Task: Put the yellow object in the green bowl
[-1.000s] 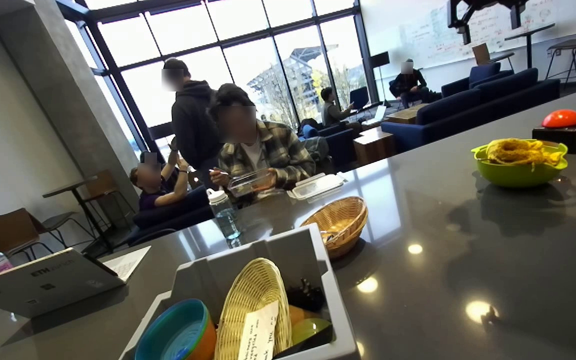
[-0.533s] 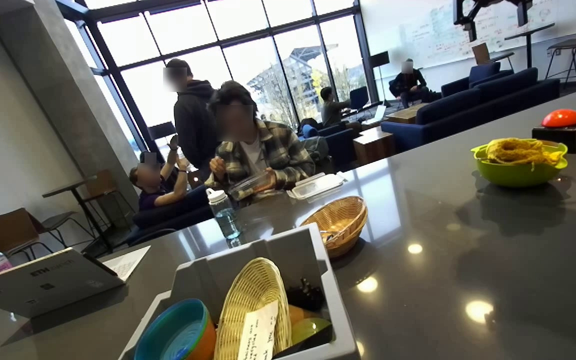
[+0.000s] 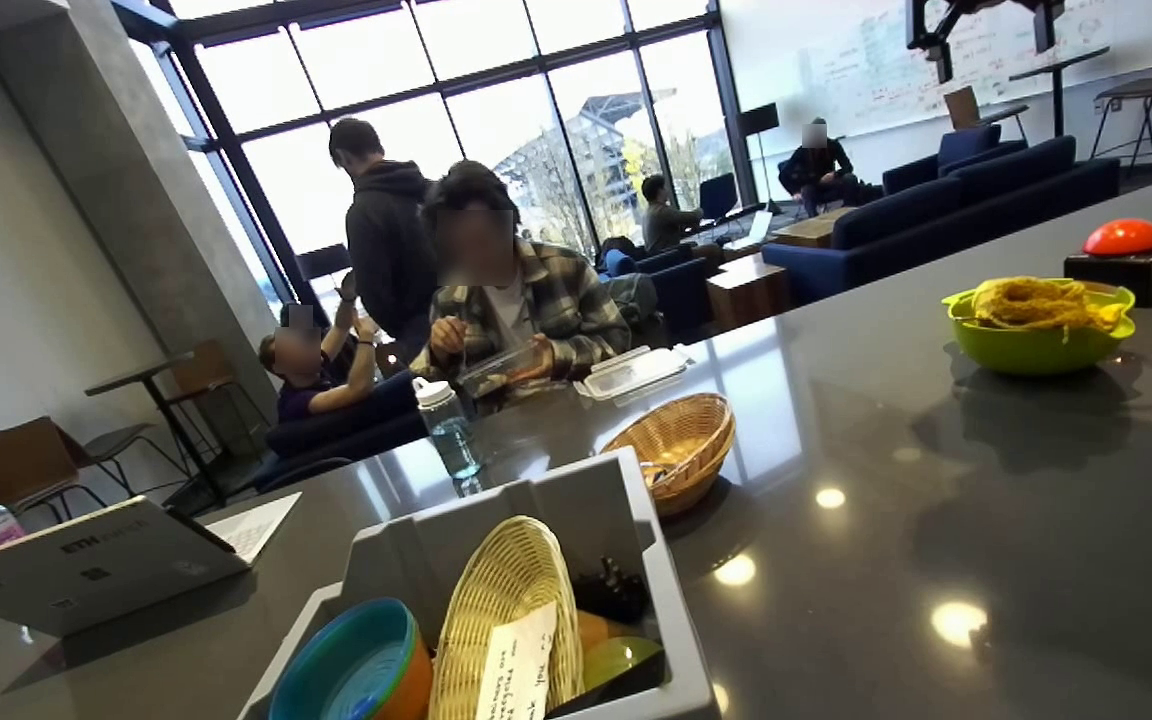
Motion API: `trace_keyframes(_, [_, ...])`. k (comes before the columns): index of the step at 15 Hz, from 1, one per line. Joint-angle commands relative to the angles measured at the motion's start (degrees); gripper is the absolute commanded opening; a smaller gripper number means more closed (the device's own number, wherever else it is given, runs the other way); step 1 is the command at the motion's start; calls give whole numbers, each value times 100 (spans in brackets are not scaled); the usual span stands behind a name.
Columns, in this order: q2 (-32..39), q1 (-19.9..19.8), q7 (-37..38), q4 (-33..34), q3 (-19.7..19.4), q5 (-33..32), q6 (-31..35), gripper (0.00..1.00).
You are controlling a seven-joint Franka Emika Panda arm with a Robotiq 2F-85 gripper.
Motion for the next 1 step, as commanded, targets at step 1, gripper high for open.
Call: trace_keyframes(1, [-69,-4,-16,-115,-15,10,43,100])
